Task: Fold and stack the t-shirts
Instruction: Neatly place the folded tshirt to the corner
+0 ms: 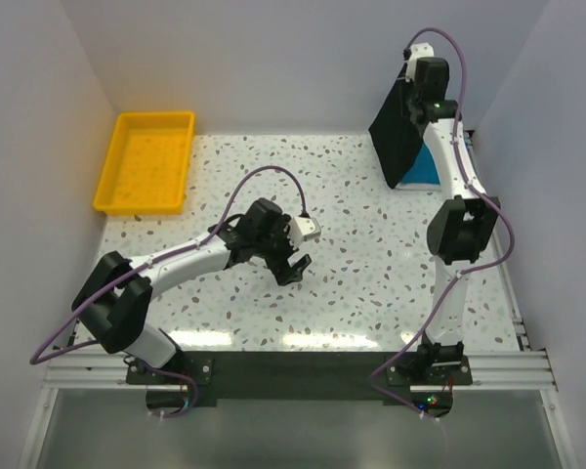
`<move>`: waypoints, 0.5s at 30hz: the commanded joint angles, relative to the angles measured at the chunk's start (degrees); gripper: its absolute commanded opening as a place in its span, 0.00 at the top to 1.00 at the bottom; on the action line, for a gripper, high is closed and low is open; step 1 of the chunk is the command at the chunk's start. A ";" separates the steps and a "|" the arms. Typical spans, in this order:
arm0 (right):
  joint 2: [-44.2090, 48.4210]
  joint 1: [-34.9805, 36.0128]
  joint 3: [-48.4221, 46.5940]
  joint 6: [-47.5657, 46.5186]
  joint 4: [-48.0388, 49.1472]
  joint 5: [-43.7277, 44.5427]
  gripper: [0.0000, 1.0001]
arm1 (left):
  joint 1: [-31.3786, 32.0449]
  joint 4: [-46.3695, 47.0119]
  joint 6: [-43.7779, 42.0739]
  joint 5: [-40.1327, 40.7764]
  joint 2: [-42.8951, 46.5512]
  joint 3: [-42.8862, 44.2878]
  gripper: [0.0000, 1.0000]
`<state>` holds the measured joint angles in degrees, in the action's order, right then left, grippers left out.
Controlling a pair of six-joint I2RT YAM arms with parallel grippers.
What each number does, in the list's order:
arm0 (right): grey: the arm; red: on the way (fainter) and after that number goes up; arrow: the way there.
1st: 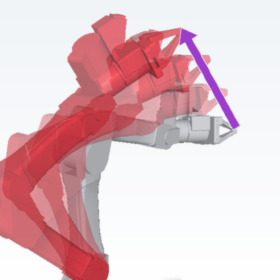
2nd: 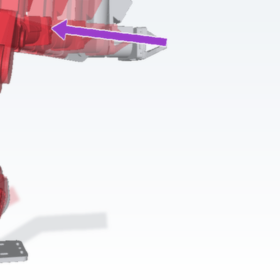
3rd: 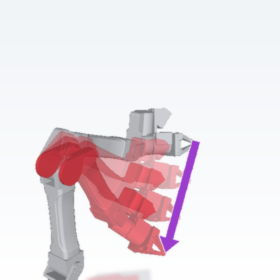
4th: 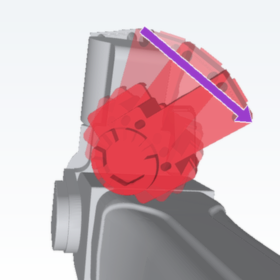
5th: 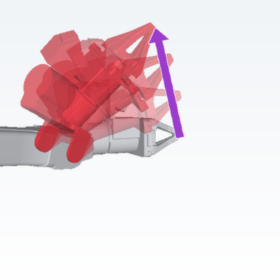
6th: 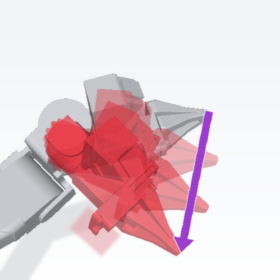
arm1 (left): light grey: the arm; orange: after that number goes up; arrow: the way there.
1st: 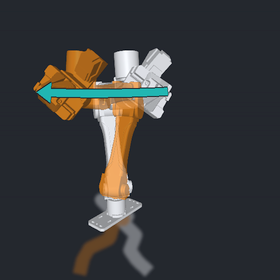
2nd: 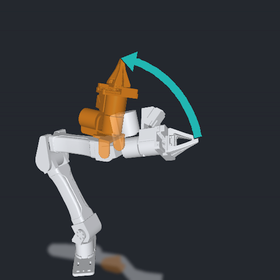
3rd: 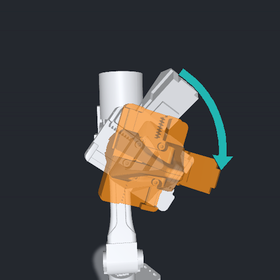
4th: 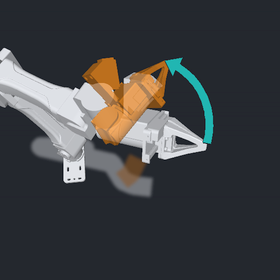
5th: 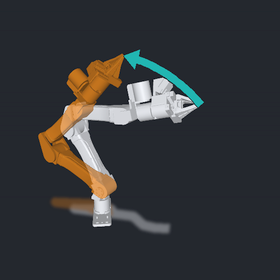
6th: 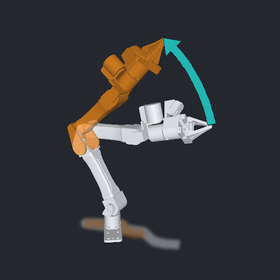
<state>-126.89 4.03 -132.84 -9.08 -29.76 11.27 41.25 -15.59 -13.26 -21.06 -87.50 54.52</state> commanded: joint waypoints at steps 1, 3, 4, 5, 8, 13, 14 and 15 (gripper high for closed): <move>4.90 -1.83 -0.76 -0.85 4.18 0.51 1.00 | -0.21 0.04 -1.24 -1.09 1.64 0.50 0.00; 4.55 -2.62 0.20 -1.11 4.79 -0.45 1.00 | -0.21 -0.31 -1.51 -1.09 1.29 0.76 0.00; 4.55 -2.97 0.82 -1.29 5.32 -0.63 1.00 | -0.21 -0.57 -1.42 -1.09 1.11 1.20 0.00; 4.46 -3.15 2.30 -1.46 6.28 -0.63 1.00 | -0.21 -1.01 -1.60 -1.09 0.67 1.46 0.00; 3.32 -3.86 3.89 -1.90 6.99 -0.72 1.00 | -0.12 -1.54 -1.77 -1.00 -0.03 2.52 0.00; 1.65 -6.75 5.30 -0.94 7.87 -1.77 1.00 | -0.21 -2.68 -2.12 -0.56 -0.47 3.57 0.00; 1.47 -7.11 5.57 -1.03 8.22 -2.12 1.00 | -0.21 -2.95 -2.12 -0.56 -0.47 3.57 0.00; 1.21 -7.80 5.48 -1.55 8.40 -2.39 1.00 | -0.21 -3.12 -2.12 -0.47 -0.47 3.66 0.00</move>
<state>-126.87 -1.76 -126.93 -9.89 -26.89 9.87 41.25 -18.02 -14.33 -21.02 -87.81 55.88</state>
